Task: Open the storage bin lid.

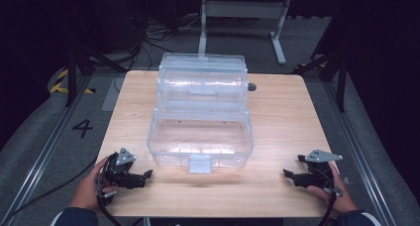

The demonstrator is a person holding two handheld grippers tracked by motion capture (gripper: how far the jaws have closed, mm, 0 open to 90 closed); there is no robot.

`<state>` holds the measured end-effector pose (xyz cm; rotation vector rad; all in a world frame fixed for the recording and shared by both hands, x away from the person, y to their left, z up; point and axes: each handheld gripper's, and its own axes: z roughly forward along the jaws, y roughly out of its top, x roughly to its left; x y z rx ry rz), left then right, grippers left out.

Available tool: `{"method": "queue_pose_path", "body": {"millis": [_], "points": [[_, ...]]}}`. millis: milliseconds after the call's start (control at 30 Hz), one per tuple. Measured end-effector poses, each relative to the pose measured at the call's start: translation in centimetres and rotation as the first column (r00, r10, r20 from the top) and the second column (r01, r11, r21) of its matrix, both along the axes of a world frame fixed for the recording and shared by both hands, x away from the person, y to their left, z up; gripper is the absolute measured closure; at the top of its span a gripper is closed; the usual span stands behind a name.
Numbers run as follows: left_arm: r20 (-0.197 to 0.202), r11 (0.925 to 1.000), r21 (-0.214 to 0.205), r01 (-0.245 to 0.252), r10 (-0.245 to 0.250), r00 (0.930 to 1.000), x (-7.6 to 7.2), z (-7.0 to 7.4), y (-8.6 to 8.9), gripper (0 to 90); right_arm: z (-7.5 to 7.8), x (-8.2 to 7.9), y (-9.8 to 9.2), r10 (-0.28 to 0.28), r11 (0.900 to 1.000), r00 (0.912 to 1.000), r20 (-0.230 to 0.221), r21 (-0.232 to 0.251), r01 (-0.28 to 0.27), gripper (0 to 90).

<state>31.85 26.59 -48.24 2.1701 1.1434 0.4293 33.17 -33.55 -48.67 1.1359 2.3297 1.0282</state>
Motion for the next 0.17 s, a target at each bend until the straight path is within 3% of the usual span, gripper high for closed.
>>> {"method": "queue_pose_path", "body": {"millis": [167], "points": [[0.0,1.0,0.0,0.0,0.0,1.0,0.01,0.0,0.0,7.2,0.0,0.0,0.0,0.0,1.0,1.0,0.0,0.0,0.0,15.7]]}}
